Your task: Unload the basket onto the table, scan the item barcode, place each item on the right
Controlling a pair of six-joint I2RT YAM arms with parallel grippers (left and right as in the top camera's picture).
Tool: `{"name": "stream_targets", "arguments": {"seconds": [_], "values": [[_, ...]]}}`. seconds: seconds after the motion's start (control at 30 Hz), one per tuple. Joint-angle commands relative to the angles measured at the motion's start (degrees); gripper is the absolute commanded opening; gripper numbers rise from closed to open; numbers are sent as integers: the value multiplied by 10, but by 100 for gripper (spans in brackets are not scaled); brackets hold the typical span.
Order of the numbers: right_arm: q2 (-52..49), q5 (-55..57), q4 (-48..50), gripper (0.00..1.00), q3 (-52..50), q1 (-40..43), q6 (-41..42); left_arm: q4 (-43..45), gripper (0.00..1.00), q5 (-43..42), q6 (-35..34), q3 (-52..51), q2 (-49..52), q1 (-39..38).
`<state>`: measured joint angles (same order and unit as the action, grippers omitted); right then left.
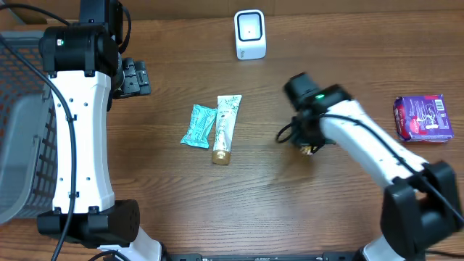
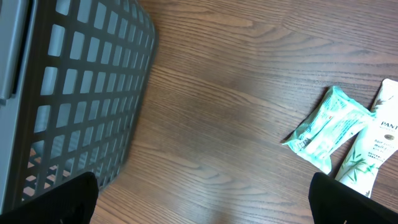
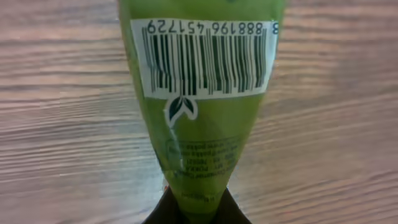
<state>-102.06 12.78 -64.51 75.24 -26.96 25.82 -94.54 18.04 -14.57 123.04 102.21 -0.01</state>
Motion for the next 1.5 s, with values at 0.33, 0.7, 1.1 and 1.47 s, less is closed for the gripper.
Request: {"name": "stream_targets", "arguments": {"seconds": [0.33, 0.7, 1.1, 1.47], "values": [[-91, 74, 61, 23, 13, -65, -97, 1, 100, 3, 6, 9, -9, 0], [-84, -49, 73, 54, 26, -99, -97, 1, 100, 3, 6, 9, -9, 0], [-7, -63, 1, 88, 70, -35, -177, 1, 99, 3, 6, 9, -9, 0], [-9, -127, 120, 100, -37, 3, -258, 1, 100, 3, 6, 9, -9, 0]]}}
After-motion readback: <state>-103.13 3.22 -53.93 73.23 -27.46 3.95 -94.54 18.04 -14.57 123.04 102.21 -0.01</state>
